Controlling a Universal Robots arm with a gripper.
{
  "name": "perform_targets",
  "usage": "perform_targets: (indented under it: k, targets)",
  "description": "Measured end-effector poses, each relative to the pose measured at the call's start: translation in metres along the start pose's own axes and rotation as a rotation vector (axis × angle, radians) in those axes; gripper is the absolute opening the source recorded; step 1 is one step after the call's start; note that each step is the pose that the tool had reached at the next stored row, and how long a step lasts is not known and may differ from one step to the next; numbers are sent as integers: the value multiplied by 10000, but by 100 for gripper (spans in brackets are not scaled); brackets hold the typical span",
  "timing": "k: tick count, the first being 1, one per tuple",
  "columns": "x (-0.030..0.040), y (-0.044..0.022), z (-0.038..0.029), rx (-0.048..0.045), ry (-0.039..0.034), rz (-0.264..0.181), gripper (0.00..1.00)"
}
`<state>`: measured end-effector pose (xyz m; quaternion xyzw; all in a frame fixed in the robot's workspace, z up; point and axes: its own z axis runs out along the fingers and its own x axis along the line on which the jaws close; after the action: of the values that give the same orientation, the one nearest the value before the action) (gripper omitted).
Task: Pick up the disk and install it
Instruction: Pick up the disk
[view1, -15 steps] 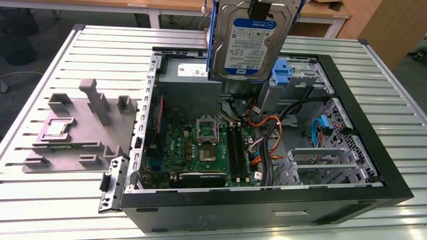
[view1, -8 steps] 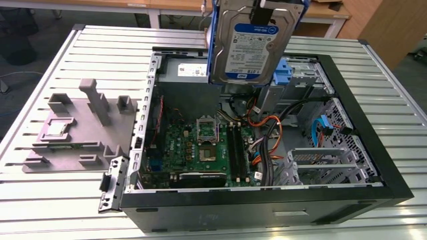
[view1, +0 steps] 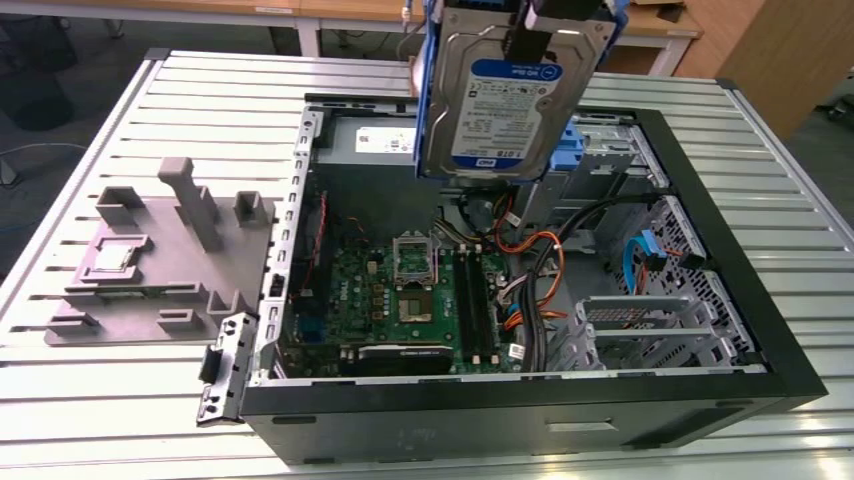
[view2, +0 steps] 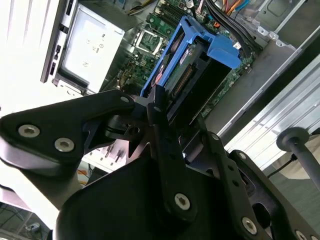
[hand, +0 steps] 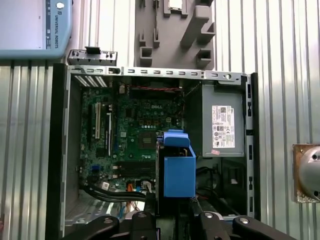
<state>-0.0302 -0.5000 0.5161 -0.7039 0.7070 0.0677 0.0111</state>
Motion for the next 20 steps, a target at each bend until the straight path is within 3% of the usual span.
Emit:
perform_targets:
  k: [7, 11, 20]
  targets:
    - [166, 0, -18, 0, -67, 1, 35]
    - [243, 0, -26, -4, -164, -5, 35]
    - [405, -1, -43, -51, -166, 10, 35]
